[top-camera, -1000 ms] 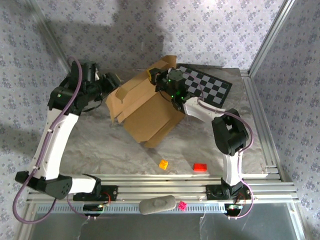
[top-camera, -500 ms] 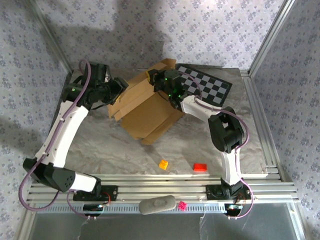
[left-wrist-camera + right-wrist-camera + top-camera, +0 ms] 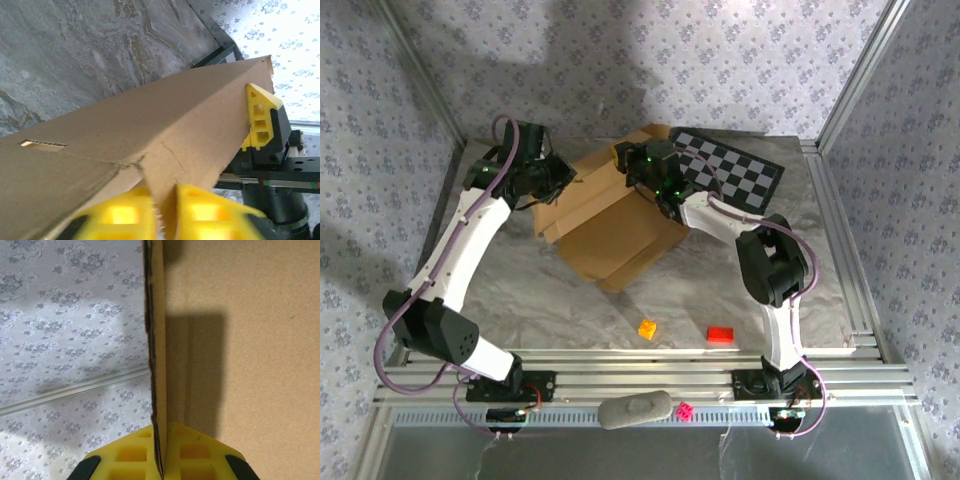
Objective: Fold the paper box
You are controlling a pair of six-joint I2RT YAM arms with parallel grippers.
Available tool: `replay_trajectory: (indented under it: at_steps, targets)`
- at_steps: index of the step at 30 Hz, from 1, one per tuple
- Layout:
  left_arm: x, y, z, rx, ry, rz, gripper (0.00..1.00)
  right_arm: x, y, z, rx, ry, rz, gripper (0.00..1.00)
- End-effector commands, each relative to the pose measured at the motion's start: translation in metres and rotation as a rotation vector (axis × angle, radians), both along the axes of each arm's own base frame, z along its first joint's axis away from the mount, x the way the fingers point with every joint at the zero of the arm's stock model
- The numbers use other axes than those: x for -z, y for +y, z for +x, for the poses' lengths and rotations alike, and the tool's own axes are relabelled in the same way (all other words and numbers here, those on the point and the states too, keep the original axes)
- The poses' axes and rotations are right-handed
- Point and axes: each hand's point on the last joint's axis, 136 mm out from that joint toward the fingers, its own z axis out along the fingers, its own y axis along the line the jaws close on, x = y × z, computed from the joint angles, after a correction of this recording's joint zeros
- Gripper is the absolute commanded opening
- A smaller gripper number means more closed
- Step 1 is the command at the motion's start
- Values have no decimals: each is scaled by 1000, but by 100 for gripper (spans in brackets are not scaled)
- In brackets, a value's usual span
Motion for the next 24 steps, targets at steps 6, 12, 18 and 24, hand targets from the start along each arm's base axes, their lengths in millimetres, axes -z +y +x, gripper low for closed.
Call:
replay_trajectory:
  at_steps: [6,12,18,24]
  targets:
    - [-22,13,12,-34,-82,-31,0,-44,-1,-26,-15,-27,47,0]
    - [-56,14,11,22,-171,-61,54,-49,-14,-30,36,16,37,0]
    - [-68,74,-19,-39,-220,60,63,-62,-41,-20,80,35,2,0]
    - [-53,123,-49,-104,-252,109,59,-67,-52,-15,86,37,-49,0]
